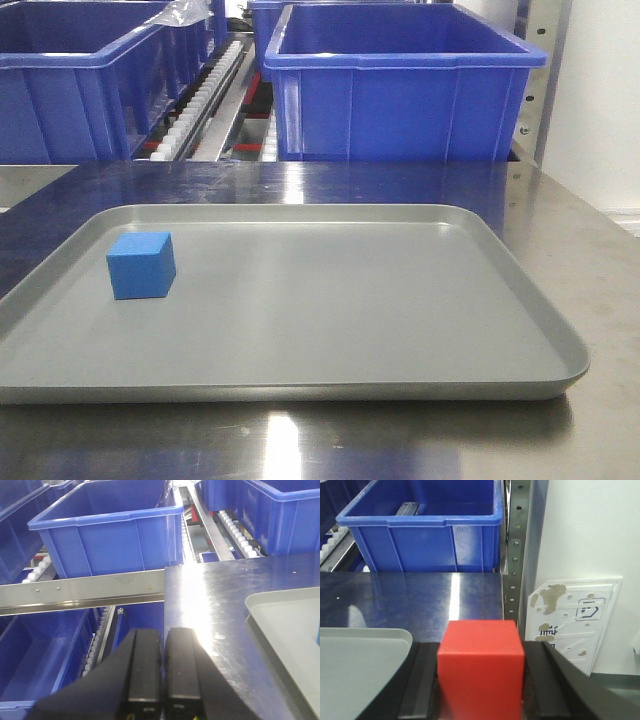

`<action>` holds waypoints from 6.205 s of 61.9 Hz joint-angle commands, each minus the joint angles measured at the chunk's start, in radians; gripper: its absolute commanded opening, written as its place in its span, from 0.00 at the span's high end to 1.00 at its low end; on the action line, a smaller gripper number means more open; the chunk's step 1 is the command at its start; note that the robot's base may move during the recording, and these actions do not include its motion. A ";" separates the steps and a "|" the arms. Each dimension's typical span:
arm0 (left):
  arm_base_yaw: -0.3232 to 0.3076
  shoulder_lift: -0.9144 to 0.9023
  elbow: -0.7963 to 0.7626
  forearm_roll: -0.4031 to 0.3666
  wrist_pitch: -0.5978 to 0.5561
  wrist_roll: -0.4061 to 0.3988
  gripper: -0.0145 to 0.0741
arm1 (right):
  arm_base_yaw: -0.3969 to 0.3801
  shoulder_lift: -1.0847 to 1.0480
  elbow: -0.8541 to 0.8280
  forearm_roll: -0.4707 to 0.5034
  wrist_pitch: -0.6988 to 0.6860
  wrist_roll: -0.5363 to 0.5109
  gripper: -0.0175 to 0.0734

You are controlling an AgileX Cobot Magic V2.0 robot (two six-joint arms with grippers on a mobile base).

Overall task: Sort and place red and blue blocks on shelf
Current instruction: 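Move the left gripper over the tray toward the blue cube, then lower the left gripper around the blue cube and close it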

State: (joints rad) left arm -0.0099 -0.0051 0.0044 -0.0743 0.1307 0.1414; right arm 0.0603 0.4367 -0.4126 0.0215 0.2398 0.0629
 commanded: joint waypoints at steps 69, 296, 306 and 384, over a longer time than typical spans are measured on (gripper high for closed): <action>-0.003 -0.011 0.028 -0.007 -0.082 0.000 0.70 | -0.009 -0.159 -0.028 -0.021 -0.099 -0.010 0.75; -0.678 1.688 -1.364 0.359 0.918 -1.045 0.18 | -0.009 -0.159 -0.028 -0.021 -0.098 -0.010 0.75; -0.667 1.688 -1.364 0.307 0.876 -1.019 0.18 | -0.009 -0.159 -0.028 -0.021 -0.098 -0.010 0.75; -0.626 1.744 -1.309 0.230 0.808 -0.930 0.18 | -0.009 -0.159 -0.028 -0.021 -0.097 -0.010 0.75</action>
State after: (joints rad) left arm -0.6384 1.7794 -1.2847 0.1605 0.9644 -0.7860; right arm 0.0590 0.2678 -0.4126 0.0109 0.2354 0.0613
